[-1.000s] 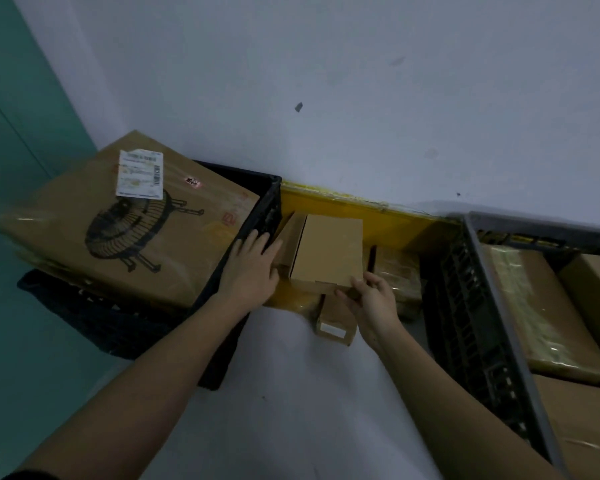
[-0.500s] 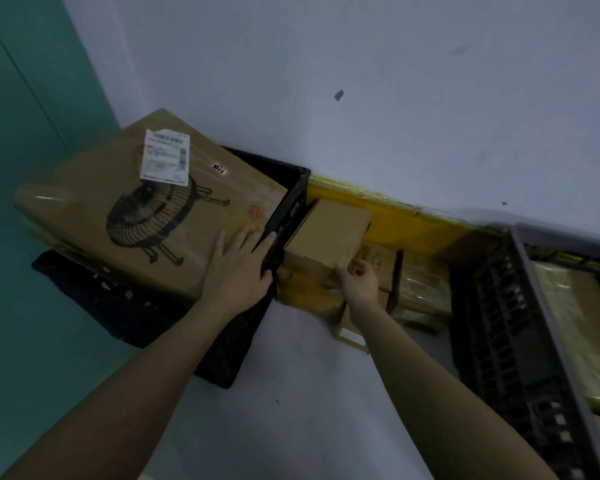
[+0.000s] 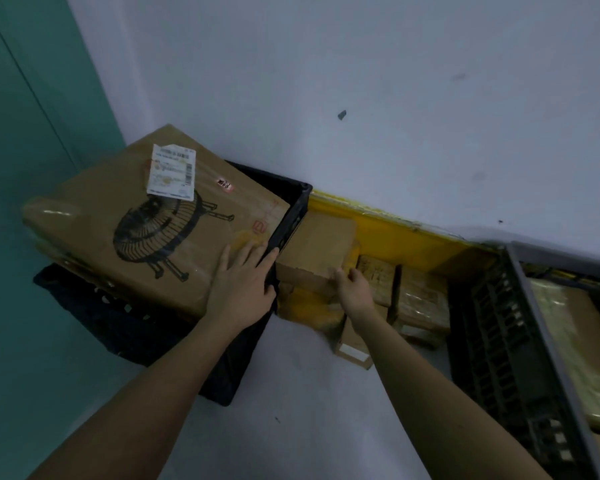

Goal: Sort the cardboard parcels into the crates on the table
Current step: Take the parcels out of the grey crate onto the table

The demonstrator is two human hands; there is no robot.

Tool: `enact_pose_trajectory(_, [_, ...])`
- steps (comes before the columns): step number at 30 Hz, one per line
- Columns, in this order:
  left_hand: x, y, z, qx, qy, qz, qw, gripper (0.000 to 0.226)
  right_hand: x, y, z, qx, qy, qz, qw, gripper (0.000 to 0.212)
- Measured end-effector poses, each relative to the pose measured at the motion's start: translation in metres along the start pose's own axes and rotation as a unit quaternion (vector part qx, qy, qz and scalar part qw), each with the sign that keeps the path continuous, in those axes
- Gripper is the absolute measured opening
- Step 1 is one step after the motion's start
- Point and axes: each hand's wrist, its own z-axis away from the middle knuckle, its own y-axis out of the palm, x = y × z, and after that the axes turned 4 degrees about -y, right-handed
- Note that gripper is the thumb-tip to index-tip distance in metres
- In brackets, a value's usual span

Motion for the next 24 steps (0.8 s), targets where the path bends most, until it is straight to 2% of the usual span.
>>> enact_pose_trajectory(3, [-0.002, -0.007, 0.002, 0.036, -0.003, -0.004, 0.999, 0.076, 0.013, -0.017, 0.015, 0.007, 0.006, 0.049, 0.999, 0.059])
enact_pose_trajectory(5, [-0.004, -0.017, 0.003, 0.088, -0.004, -0.017, 0.996, 0.082, 0.024, -0.034, 0.028, 0.042, -0.004, 0.109, 0.993, 0.051])
enact_pose_trajectory(7, [-0.011, -0.036, -0.002, 0.157, -0.015, -0.020, 0.987, 0.087, 0.035, -0.054, 0.041, 0.091, -0.041, 0.201, 0.974, 0.044])
enact_pose_trajectory(9, [-0.026, -0.058, -0.006, 0.198, -0.025, 0.000, 0.980, 0.086, 0.047, -0.077, 0.057, 0.095, -0.077, 0.271, 0.955, 0.042])
enact_pose_trajectory(12, [-0.066, -0.089, -0.004, 0.196, 0.010, 0.081, 0.977, 0.080, 0.065, -0.115, 0.082, 0.042, -0.105, 0.334, 0.936, 0.043])
enact_pose_trajectory(14, [-0.098, -0.108, 0.000, 0.186, 0.062, 0.121, 0.973, 0.076, 0.075, -0.141, 0.100, 0.019, -0.108, 0.364, 0.925, 0.048])
enact_pose_trajectory(19, [-0.178, -0.146, 0.016, 0.082, 0.172, 0.142, 0.971, 0.066, 0.082, -0.218, 0.153, -0.030, -0.102, 0.404, 0.908, 0.053])
enact_pose_trajectory(24, [-0.242, -0.154, 0.036, 0.072, 0.241, 0.159, 0.955, 0.063, 0.063, -0.292, 0.191, -0.078, -0.081, 0.355, 0.928, 0.057])
